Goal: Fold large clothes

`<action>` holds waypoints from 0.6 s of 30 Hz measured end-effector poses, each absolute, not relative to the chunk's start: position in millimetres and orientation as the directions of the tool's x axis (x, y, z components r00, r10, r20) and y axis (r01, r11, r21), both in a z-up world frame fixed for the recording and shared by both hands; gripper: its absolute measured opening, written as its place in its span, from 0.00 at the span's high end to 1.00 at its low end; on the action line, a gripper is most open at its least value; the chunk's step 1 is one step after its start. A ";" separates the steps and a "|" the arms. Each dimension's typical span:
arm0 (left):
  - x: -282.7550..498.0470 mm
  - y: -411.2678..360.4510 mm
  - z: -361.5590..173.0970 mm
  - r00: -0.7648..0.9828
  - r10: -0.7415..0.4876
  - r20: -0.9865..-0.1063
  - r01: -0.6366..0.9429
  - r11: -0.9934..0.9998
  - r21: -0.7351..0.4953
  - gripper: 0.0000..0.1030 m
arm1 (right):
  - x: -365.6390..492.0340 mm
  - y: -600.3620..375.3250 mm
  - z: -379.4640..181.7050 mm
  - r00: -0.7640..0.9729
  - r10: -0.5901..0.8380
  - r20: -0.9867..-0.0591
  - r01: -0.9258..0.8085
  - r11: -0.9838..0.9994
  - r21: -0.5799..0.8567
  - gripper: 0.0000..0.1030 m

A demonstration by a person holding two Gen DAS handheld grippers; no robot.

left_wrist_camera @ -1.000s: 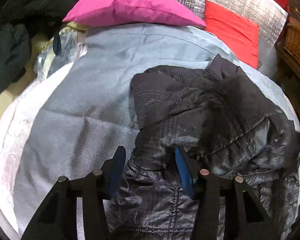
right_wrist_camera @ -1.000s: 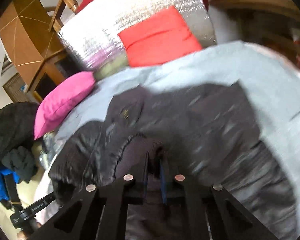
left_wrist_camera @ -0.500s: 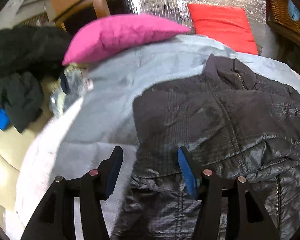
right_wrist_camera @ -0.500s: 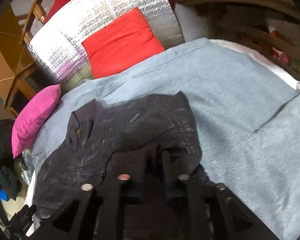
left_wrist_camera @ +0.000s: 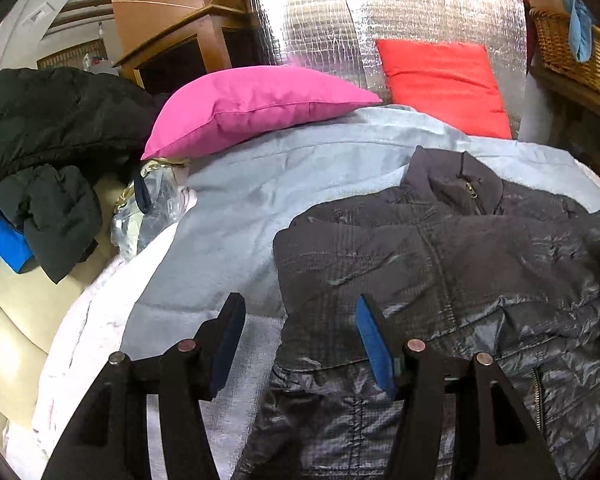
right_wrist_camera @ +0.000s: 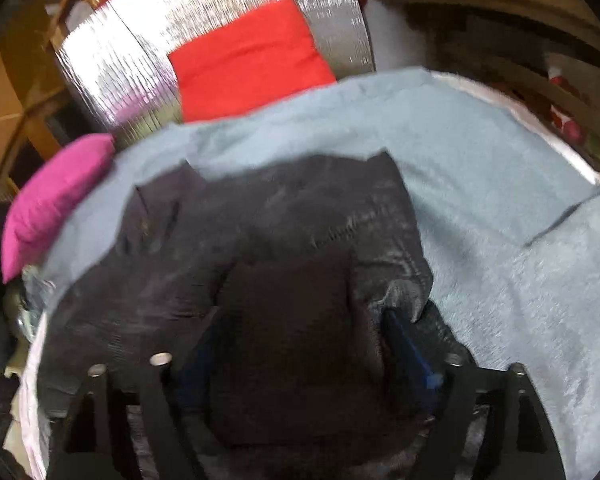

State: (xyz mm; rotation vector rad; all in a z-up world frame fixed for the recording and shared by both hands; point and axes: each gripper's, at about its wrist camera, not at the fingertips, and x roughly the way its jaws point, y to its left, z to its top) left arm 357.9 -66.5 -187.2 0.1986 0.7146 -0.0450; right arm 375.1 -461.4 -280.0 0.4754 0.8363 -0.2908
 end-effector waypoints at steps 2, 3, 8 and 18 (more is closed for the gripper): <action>356.7 -66.3 -184.5 0.762 0.020 -0.647 0.109 0.981 0.159 0.43 | 380.3 -460.3 -279.7 0.624 -0.118 -0.773 0.434 0.874 0.217 0.68; 356.4 -66.1 -183.4 0.765 0.010 -0.644 0.115 0.982 0.152 0.42 | 381.8 -457.9 -273.7 0.627 -0.146 -0.765 0.423 0.889 0.177 0.72; 355.0 -66.9 -178.6 0.778 -0.009 -0.629 0.121 0.983 0.135 0.41 | 382.3 -464.5 -253.2 0.670 -0.200 -0.715 0.430 0.889 0.154 0.77; 375.1 -61.2 -205.8 0.665 -0.037 -0.746 0.149 0.985 0.083 0.37 | 374.9 -500.6 -270.3 0.667 -0.023 -0.745 0.392 0.861 0.324 0.69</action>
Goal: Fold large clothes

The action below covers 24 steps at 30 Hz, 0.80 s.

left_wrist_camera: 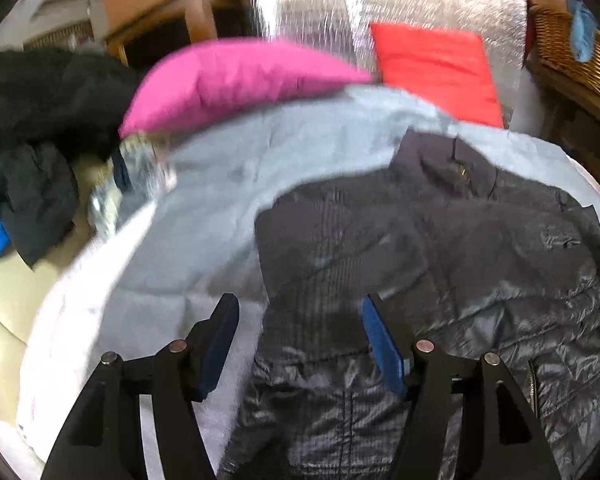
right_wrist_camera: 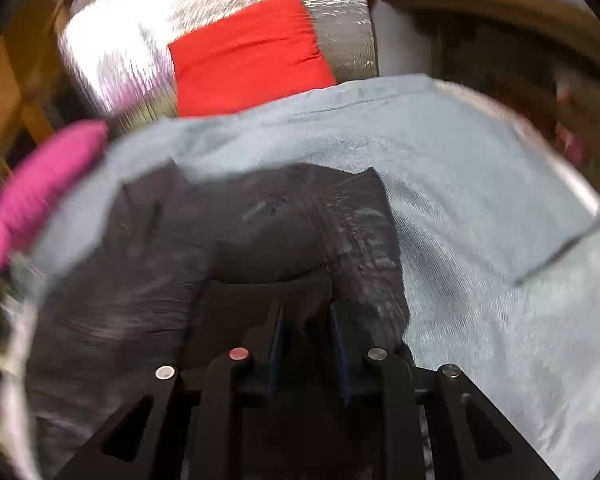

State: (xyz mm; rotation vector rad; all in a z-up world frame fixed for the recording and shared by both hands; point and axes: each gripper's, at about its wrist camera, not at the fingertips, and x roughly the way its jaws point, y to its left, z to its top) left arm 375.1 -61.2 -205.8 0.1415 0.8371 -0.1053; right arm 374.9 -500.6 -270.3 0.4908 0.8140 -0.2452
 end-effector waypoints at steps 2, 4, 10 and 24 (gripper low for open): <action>380.5 -53.6 -212.6 0.622 -0.058 -0.781 0.139 0.990 0.037 0.37 | 354.9 -513.2 -264.2 0.700 0.011 -0.714 0.398 0.825 0.402 0.30; 381.7 -47.7 -215.7 0.601 -0.077 -0.796 0.132 0.991 0.004 0.36 | 327.3 -525.8 -259.0 0.746 0.031 -0.666 0.389 0.791 0.472 0.13; 378.5 -45.0 -224.2 0.597 -0.063 -0.800 0.118 0.993 0.009 0.23 | 279.2 -536.7 -250.9 0.763 0.023 -0.645 0.369 0.805 0.465 0.14; 398.6 -58.4 -252.0 0.515 -0.012 -0.857 0.176 0.980 0.091 0.22 | 388.7 -471.3 -282.7 0.541 -0.043 -0.840 0.360 0.914 0.186 0.65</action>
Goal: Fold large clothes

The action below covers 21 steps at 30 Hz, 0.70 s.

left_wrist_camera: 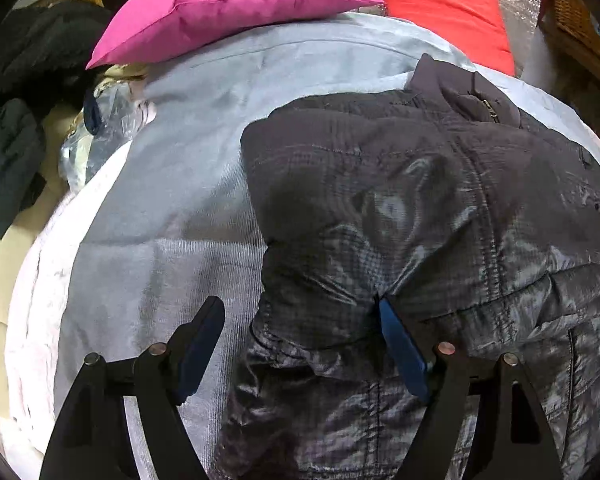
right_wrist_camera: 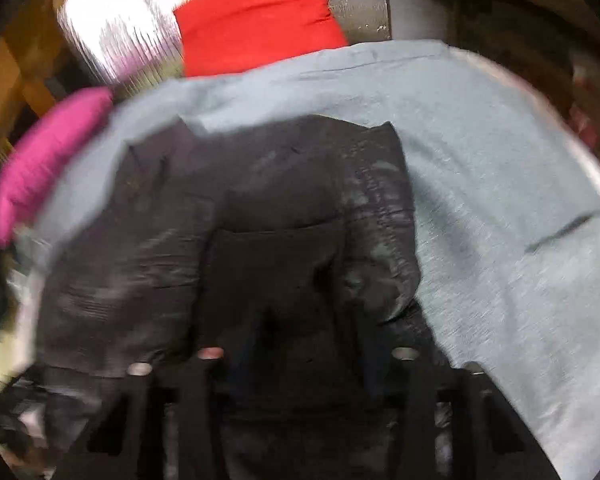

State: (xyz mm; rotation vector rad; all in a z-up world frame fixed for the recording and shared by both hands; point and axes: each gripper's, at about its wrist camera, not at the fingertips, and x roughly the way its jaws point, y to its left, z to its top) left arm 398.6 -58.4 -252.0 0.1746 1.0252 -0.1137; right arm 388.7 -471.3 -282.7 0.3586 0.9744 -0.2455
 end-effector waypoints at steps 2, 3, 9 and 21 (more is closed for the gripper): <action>399.9 -54.4 -248.9 0.508 -0.032 -0.861 0.173 0.983 0.066 0.22 | 392.2 -465.2 -271.2 0.557 -0.103 -0.824 0.350 0.929 0.121 0.76; 400.0 -52.9 -247.5 0.508 -0.039 -0.860 0.167 0.984 0.054 0.22 | 392.5 -464.3 -265.0 0.570 -0.135 -0.810 0.356 0.930 0.095 0.78; 386.9 -59.3 -233.0 0.591 0.016 -0.806 0.162 0.977 0.138 0.21 | 402.3 -467.8 -286.9 0.528 -0.170 -0.832 0.377 0.925 0.050 0.77; 358.1 -42.3 -228.9 0.568 -0.029 -0.823 0.152 0.986 0.069 0.21 | 257.5 -515.5 -247.6 0.740 0.063 -0.670 0.359 0.805 0.472 0.20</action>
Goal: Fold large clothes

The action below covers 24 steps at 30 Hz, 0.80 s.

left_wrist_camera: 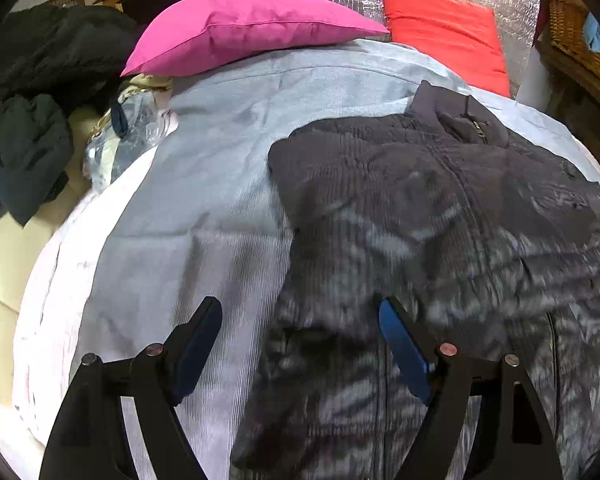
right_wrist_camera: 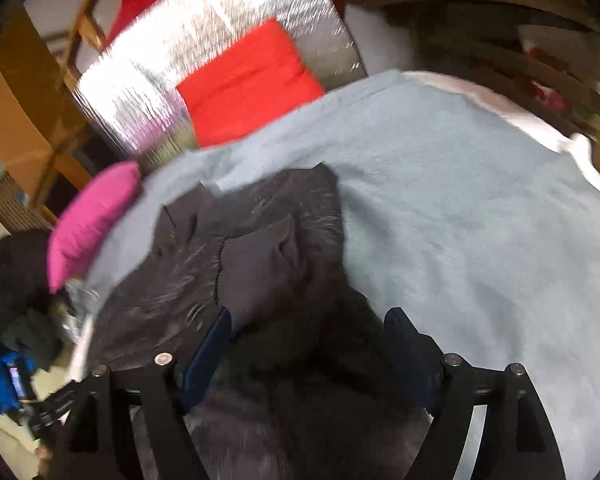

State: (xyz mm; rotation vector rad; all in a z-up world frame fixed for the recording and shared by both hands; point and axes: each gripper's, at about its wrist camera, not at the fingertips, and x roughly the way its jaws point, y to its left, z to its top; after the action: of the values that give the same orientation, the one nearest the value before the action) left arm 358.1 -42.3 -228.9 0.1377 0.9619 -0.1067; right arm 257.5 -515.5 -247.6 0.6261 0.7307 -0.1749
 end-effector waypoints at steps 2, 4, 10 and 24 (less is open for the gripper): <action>344.2 -39.1 -227.7 0.568 -0.044 -0.822 0.159 0.986 0.057 0.21 | 226.8 -523.4 -245.2 0.747 0.084 -0.659 0.351 0.792 0.500 0.20; 325.9 -33.9 -225.5 0.579 -0.064 -0.812 0.164 0.986 0.039 0.21 | 196.7 -522.4 -243.5 0.749 0.104 -0.654 0.339 0.787 0.515 0.20; 253.0 -0.2 -235.2 0.554 -0.147 -0.819 0.144 0.986 -0.080 0.21 | 120.1 -511.2 -267.3 0.720 0.179 -0.670 0.315 0.776 0.546 0.20; 142.2 52.8 -276.9 0.460 -0.263 -0.848 0.058 0.962 -0.267 0.43 | 71.8 -459.4 -325.0 0.685 0.364 -0.630 0.205 0.734 0.647 0.48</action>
State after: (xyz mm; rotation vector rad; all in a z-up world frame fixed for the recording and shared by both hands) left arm 142.2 52.8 -276.9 -0.2113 1.0766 -0.1992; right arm 71.8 -459.4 -325.0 0.7634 0.8313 0.0994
